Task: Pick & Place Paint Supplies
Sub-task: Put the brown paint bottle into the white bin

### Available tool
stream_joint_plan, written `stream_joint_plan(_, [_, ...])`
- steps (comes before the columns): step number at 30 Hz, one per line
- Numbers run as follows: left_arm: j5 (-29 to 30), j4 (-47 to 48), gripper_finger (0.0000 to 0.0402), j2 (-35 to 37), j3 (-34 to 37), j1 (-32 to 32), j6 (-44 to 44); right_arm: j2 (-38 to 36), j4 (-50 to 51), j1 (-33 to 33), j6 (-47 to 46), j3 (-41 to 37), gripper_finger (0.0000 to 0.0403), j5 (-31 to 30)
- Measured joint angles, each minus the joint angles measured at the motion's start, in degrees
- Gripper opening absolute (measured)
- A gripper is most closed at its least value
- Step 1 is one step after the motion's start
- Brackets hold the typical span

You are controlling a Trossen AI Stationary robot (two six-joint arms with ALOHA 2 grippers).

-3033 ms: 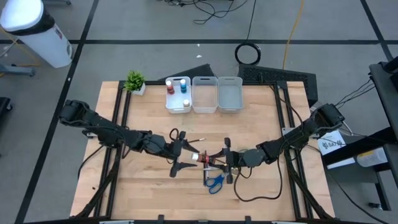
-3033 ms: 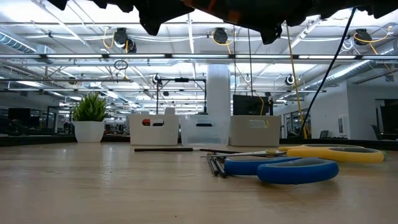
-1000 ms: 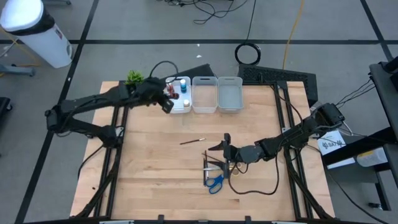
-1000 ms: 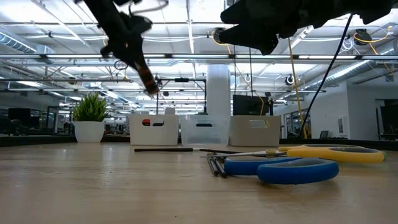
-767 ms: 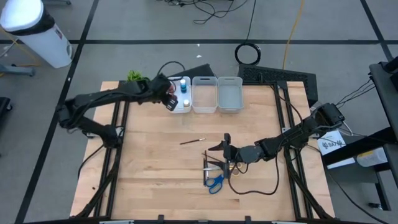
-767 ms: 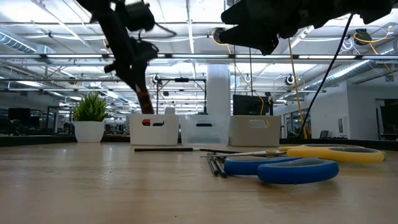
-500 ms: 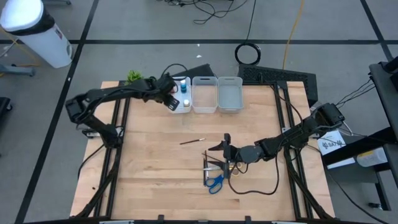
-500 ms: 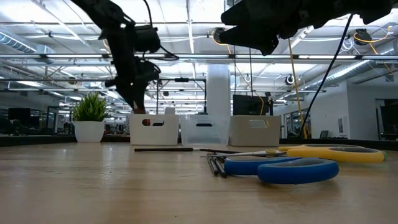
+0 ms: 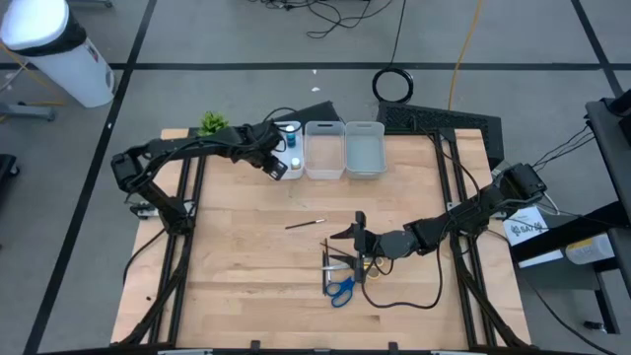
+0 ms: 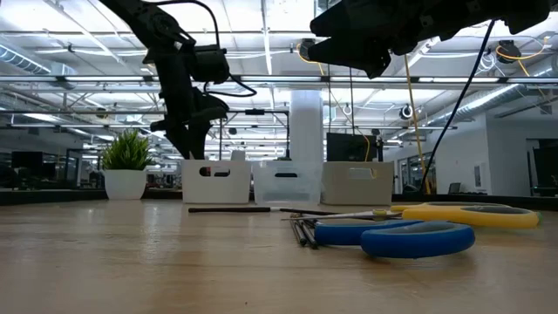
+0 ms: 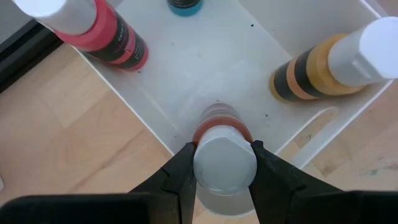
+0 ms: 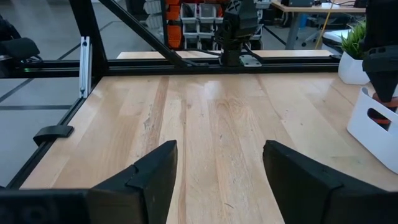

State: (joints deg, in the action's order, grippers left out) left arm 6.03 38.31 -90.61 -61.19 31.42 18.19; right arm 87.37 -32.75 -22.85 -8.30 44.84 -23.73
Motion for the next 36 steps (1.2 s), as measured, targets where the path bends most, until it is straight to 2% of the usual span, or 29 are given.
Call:
stream_joint_plan(13, [-0.4, 6.2, 0.0122, -0.3, -2.7, -0.4, 1.6, 0.0, 0.0, 0.0, 0.4, 0.0, 0.0221, 0.0])
stream_joint_plan(17, [-0.4, 6.6, 0.0122, -0.3, -4.7, -1.2, 1.9, 0.0, 0.0, 0.0, 0.4, 0.0, 0.022, -0.1])
stream_joint_plan(28, [-0.2, 6.8, 0.0122, -0.2, -4.7, -1.9, 2.1, 0.0, 0.1, 0.0, 0.4, 0.0, 0.0218, 0.0])
stream_joint_plan(36, [2.8, 7.0, 0.0132, -0.2, -4.6, -1.9, 3.6, 0.0, 0.1, 0.0, 0.4, 0.0, 0.0217, -0.1])
